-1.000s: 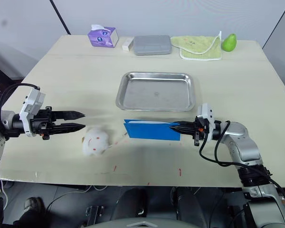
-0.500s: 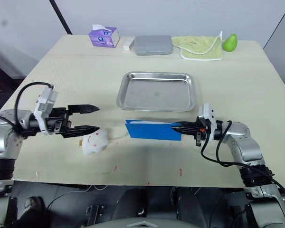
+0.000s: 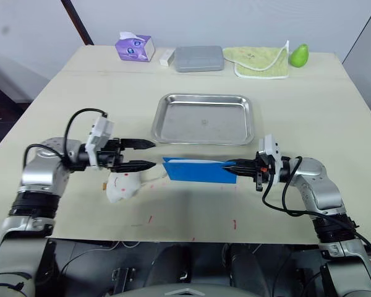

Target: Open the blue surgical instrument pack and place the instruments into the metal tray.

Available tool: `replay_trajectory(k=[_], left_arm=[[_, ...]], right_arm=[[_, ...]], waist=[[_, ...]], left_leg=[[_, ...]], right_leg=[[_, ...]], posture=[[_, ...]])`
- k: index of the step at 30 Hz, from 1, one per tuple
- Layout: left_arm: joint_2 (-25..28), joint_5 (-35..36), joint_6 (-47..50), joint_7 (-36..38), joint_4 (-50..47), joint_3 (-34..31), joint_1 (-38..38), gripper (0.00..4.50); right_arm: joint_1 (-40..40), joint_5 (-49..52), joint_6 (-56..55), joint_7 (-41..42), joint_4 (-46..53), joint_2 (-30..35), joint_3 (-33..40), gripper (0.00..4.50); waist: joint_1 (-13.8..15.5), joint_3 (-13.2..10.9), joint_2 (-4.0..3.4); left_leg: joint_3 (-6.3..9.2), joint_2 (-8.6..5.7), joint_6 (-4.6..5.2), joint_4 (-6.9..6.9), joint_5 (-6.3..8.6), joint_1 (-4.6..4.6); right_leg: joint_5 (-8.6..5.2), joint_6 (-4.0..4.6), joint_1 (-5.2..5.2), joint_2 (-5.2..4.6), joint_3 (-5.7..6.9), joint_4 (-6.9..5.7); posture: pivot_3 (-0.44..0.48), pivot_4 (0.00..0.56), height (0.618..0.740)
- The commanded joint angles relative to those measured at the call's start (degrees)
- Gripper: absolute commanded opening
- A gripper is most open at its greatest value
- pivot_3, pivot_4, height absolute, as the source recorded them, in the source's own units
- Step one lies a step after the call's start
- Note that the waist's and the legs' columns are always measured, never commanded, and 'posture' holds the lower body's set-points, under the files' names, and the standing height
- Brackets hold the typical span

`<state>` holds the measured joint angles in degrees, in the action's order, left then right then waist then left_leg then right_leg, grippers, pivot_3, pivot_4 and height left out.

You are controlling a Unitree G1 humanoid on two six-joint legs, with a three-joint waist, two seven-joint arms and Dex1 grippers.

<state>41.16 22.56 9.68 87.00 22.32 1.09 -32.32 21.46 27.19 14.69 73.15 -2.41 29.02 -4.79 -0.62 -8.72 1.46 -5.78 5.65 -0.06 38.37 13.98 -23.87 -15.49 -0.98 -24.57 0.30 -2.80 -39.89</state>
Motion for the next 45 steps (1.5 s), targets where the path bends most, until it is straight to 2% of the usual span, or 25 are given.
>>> replay_trajectory(k=[1,15,20,21,22,24,36,40,43,45], left_arm=[[-1.2,-1.5,-3.6,1.4,2.4,0.9,-2.4,3.37],[-5.3,-3.5,-7.3,2.1,3.2,3.0,-3.5,3.37],[-6.1,-2.5,-6.0,2.5,0.6,3.4,-2.7,1.82],[-6.1,-2.3,-5.6,2.5,0.1,3.4,-2.6,0.94],[-6.1,-2.2,-5.3,2.6,-0.3,3.5,-2.5,0.77],[-6.1,-2.1,-5.0,2.6,-0.7,3.6,-2.2,0.06],[-6.0,-2.1,-3.8,1.9,-2.5,3.5,-1.4,0.06],[-5.9,-1.9,-2.9,1.5,-3.5,3.5,-1.0,0.06],[-6.0,-1.9,-1.9,1.3,-3.6,3.5,-0.8,0.00],[-6.1,-1.8,-1.2,1.2,-3.5,3.5,-0.9,0.00]], right_arm=[[0.8,0.4,0.4,0.3,2.3,0.3,-0.4,0.00],[0.9,0.3,1.1,-0.1,2.9,-0.2,-0.9,0.00],[1.5,-0.1,0.9,-0.1,2.2,-0.5,-1.3,0.00],[1.6,-0.2,0.9,-0.1,2.0,-0.6,-1.4,0.00],[1.9,-0.3,0.8,-0.1,1.7,-0.6,-1.5,0.00],[2.2,-0.4,0.7,-0.1,1.3,-0.8,-1.6,0.00],[2.8,-0.7,0.7,0.0,0.5,-0.8,-1.4,0.00],[3.2,0.1,4.4,0.2,0.7,0.2,-1.7,0.00],[2.3,1.4,8.5,0.2,4.5,2.1,-1.7,1.01],[1.4,0.9,8.2,-1.9,6.5,2.7,-0.2,1.99]], waist=[[-0.1,0.0,0.00],[-0.1,0.0,0.00],[-0.2,0.0,0.00],[-0.2,0.0,0.00],[-0.2,0.0,0.00],[-0.1,0.0,0.00],[-0.1,0.0,0.00],[-0.1,0.0,0.00],[-0.1,0.0,0.00],[-0.1,0.0,0.00]], left_leg=[[0.01,0.00,0.00,0.00,0.00,0.00],[0.02,0.00,0.00,0.00,0.00,0.00],[0.02,0.00,0.00,0.00,0.00,0.00],[0.03,0.01,0.00,0.00,0.00,0.00],[0.03,0.00,0.00,0.00,0.00,0.00],[0.02,0.00,0.00,0.00,0.00,0.00],[0.03,0.00,0.00,0.00,0.00,0.00],[0.03,0.00,0.00,0.00,0.00,0.00],[0.03,0.01,0.00,0.00,0.00,0.00],[0.03,0.01,0.00,0.00,0.00,0.00]], right_leg=[[0.00,0.00,0.00,0.01,0.00,0.01],[0.00,0.00,0.00,0.03,-0.02,0.00],[0.00,0.00,0.00,0.03,-0.02,0.00],[0.00,0.00,0.00,0.03,-0.02,0.00],[0.00,0.00,0.00,0.03,-0.02,0.00],[0.00,0.00,0.00,0.03,-0.02,0.00],[0.00,0.00,0.00,0.03,-0.02,0.00],[0.00,0.00,0.00,0.03,-0.02,0.00],[0.00,0.00,0.00,0.03,-0.01,0.00],[0.00,0.00,0.00,0.03,-0.02,0.00]], posture=[[0.000,0.150,0.740],[0.000,0.150,0.740],[0.000,0.150,0.740],[0.000,0.150,0.740],[0.000,0.150,0.740],[0.000,0.150,0.740],[0.000,0.150,0.740],[0.000,0.150,0.740],[0.000,0.150,0.740],[0.000,0.150,0.740]])
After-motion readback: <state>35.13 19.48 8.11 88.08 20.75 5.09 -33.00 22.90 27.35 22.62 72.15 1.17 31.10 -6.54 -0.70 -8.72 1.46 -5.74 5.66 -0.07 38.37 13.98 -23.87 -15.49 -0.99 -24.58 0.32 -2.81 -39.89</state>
